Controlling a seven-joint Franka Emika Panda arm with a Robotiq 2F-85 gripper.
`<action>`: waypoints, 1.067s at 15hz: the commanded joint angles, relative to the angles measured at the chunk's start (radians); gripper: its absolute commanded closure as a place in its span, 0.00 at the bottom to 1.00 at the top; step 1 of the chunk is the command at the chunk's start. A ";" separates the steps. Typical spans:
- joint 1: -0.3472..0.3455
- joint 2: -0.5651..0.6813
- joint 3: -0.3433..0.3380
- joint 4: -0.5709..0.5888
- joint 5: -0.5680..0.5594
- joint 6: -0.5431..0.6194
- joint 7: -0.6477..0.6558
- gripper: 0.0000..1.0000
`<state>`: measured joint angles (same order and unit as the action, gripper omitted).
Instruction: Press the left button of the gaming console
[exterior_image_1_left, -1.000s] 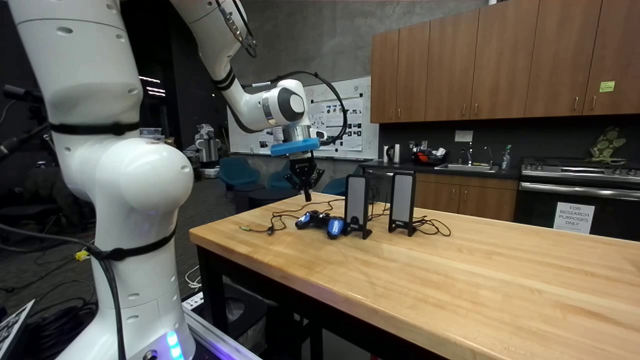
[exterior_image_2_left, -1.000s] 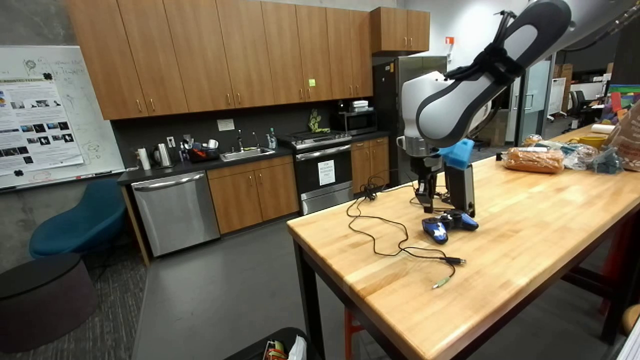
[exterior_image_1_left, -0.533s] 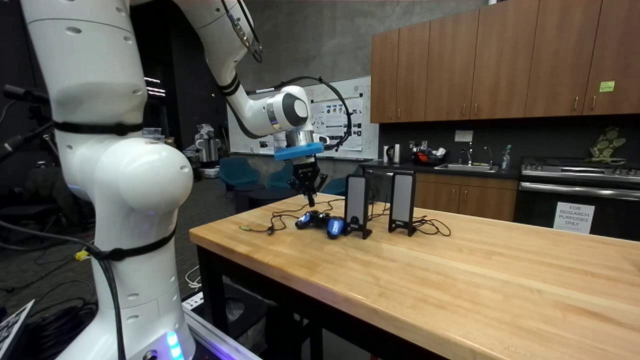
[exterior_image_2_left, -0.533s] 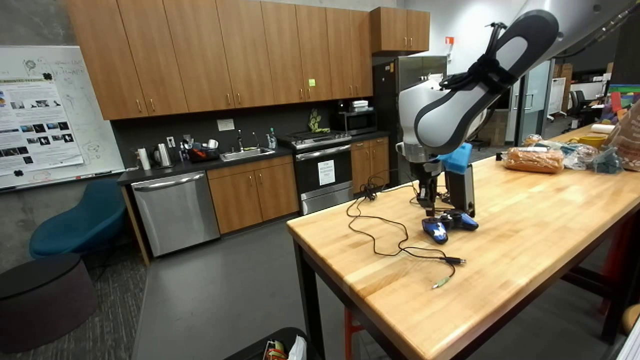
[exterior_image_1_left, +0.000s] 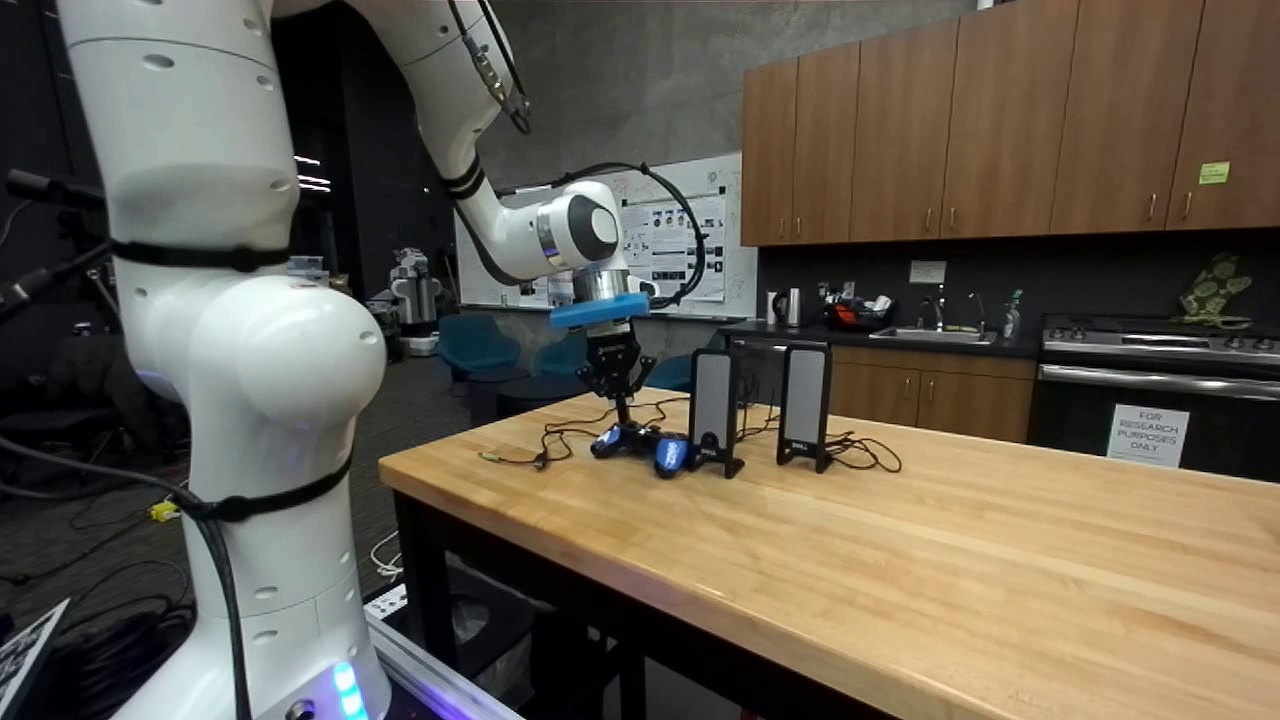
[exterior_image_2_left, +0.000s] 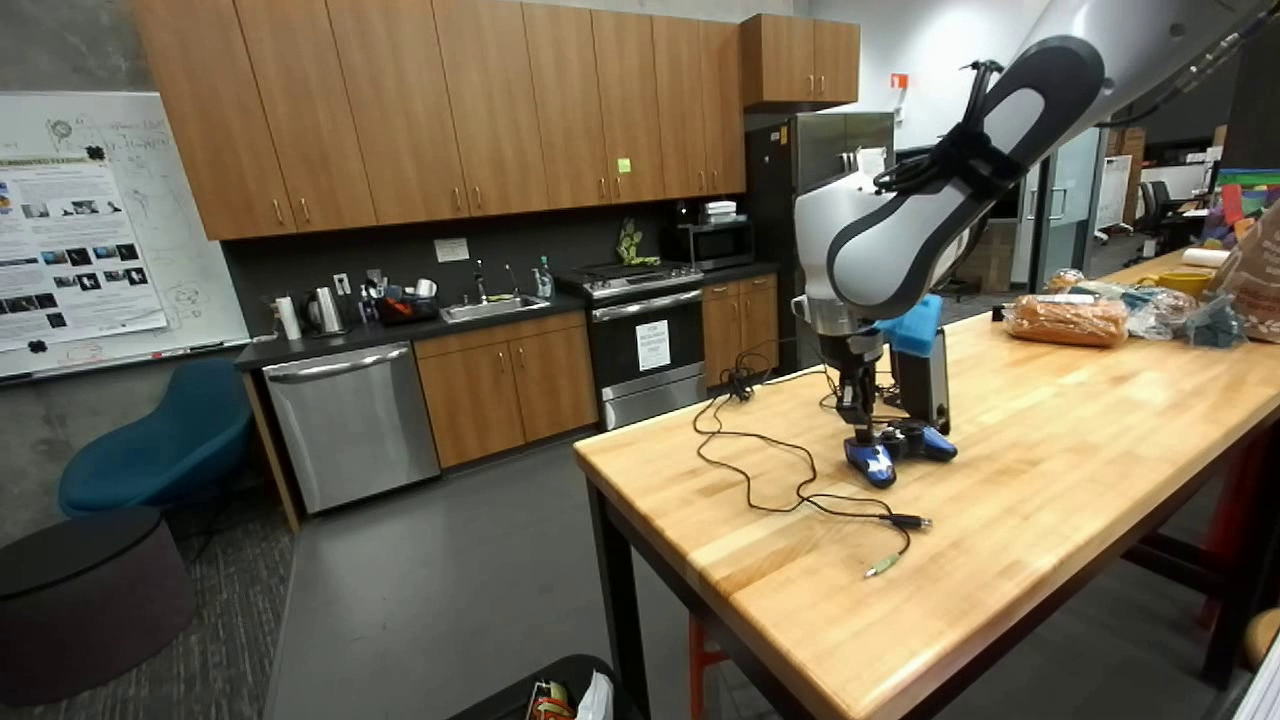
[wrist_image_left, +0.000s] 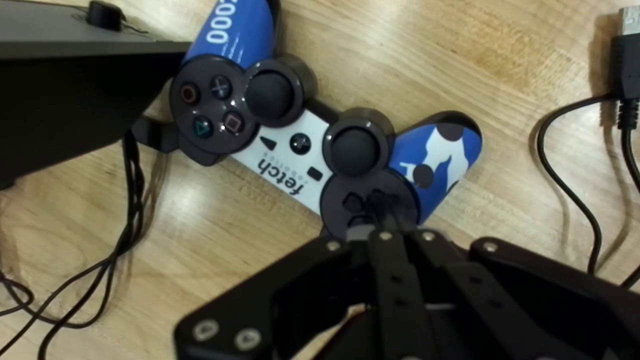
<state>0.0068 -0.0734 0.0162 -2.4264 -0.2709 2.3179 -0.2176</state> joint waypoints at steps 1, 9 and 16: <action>-0.004 0.009 -0.003 0.000 -0.030 0.007 0.021 1.00; -0.009 0.018 -0.007 -0.035 -0.070 0.012 0.041 1.00; 0.007 -0.028 -0.003 -0.003 0.014 -0.022 -0.029 1.00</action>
<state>0.0070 -0.0753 0.0161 -2.4302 -0.2961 2.3145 -0.2114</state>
